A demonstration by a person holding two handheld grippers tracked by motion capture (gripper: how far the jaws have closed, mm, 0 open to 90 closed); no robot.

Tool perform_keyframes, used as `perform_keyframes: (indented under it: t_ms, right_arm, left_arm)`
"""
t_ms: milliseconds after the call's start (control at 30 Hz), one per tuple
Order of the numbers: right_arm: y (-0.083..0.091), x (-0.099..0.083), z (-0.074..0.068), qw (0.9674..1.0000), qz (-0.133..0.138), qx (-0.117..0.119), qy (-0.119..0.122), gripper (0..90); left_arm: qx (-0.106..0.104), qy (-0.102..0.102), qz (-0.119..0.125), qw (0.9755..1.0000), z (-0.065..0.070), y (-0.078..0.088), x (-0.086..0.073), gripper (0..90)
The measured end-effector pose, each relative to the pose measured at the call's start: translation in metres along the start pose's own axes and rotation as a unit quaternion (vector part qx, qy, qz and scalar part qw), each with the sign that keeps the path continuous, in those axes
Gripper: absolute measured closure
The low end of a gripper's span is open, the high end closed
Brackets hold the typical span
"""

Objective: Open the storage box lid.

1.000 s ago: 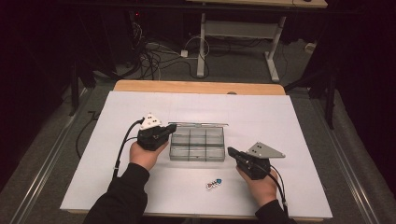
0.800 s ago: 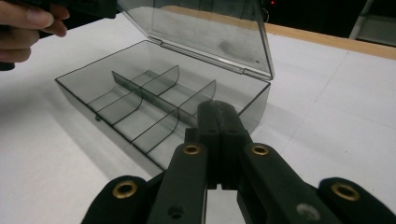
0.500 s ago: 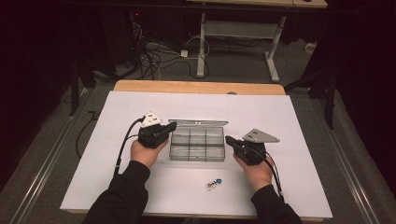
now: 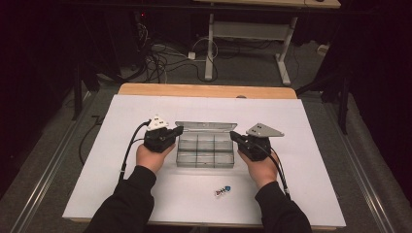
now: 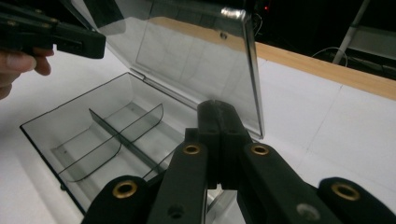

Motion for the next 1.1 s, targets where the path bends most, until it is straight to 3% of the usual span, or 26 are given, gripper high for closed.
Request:
perform_keyframes:
  t_ms: [200,1100]
  right_arm:
    - [-0.005,0.009,0.001,1.0,0.0,-0.006,0.004,90.0]
    - [-0.036,0.011,0.018,0.9993,-0.024,-0.027,-0.006,90.0]
  left_arm:
    - [0.002,0.0,0.0,1.0,-0.001,-0.002,0.0,88.4]
    - [0.003,0.017,-0.024,0.9996,-0.011,-0.016,-0.01,88.4]
Point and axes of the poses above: each handheld gripper's, and its own axes: y roughly backward along the jaws, x roughly out of its top, z roughly to its right, the point moved 4 cm from there along -y, roughly forward along the jaws, and after that the axes turned 10 degrees about -y, right-handed, at the moved point
